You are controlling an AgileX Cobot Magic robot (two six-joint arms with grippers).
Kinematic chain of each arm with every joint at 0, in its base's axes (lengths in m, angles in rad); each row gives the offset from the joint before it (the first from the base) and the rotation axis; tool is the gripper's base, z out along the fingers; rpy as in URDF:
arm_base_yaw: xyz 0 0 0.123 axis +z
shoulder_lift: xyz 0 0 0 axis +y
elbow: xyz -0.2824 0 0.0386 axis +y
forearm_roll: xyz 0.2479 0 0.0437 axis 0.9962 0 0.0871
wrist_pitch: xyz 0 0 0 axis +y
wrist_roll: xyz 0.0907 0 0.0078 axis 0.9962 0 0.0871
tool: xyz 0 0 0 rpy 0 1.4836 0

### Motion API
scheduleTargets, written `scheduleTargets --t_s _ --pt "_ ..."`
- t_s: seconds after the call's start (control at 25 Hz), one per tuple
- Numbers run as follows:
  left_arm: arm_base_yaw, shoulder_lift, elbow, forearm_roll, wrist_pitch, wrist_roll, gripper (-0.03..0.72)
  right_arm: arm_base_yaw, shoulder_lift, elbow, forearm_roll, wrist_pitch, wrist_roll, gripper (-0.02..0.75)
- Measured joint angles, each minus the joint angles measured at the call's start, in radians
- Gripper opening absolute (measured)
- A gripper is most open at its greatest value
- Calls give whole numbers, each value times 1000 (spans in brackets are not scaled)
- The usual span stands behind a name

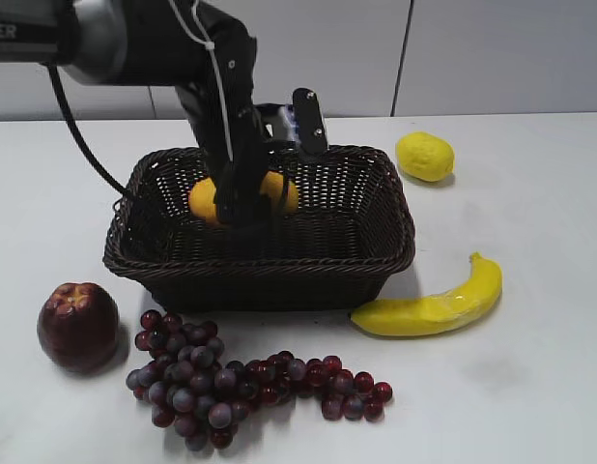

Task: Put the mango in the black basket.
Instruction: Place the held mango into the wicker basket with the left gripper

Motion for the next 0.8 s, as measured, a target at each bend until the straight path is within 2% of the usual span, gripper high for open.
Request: scheduleTargets --t_s 0.28,0.56,0.68,0.8 --pt "0 29 -1 -109 -18 87 564 0 0 0 0 0 0 593" --pt "1 49 -1 -143 -15 99 566 0 0 0 0 0 0 593" --pt "1 49 -1 -150 -15 99 657 0 0 0 0 0 0 593" --pt "1 48 -1 -152 -14 99 665 0 0 0 0 0 0 593"
